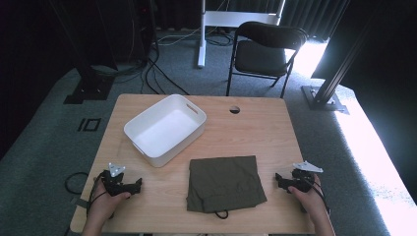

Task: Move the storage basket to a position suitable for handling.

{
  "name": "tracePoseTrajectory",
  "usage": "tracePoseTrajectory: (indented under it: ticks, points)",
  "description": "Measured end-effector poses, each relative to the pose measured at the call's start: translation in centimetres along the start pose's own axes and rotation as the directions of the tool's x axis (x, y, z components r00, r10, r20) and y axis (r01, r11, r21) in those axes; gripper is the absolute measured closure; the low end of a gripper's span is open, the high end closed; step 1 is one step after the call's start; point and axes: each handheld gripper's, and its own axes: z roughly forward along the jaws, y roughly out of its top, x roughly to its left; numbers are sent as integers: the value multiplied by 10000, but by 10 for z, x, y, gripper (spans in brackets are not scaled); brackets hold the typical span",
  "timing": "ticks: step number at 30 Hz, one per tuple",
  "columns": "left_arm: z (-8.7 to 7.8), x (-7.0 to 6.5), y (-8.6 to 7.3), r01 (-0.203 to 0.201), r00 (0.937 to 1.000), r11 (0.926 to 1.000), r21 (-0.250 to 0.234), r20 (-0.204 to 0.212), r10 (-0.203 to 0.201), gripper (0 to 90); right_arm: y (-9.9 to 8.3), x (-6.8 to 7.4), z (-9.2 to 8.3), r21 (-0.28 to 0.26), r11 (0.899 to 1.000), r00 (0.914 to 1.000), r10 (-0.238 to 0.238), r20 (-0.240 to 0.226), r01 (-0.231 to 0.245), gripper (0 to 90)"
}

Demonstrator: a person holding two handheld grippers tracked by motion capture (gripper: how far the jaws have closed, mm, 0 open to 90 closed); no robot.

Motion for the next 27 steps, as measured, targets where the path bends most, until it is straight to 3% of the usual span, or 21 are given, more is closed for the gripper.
tracePoseTrajectory:
  ticks: [5,14,27]
  points:
    - [0,-1,0,-142,9999,9999,12,96,142,10,2,-4,2,4,9995,9990,-310,-317,310,113]
    - [0,-2,1,-243,9995,9996,108,198,241,10,13,-2,12,-43,9995,9984,-303,-468,301,118]
    - [3,-9,10,-248,9995,9997,78,187,247,10,60,13,36,-472,9968,9941,-682,-843,644,133]
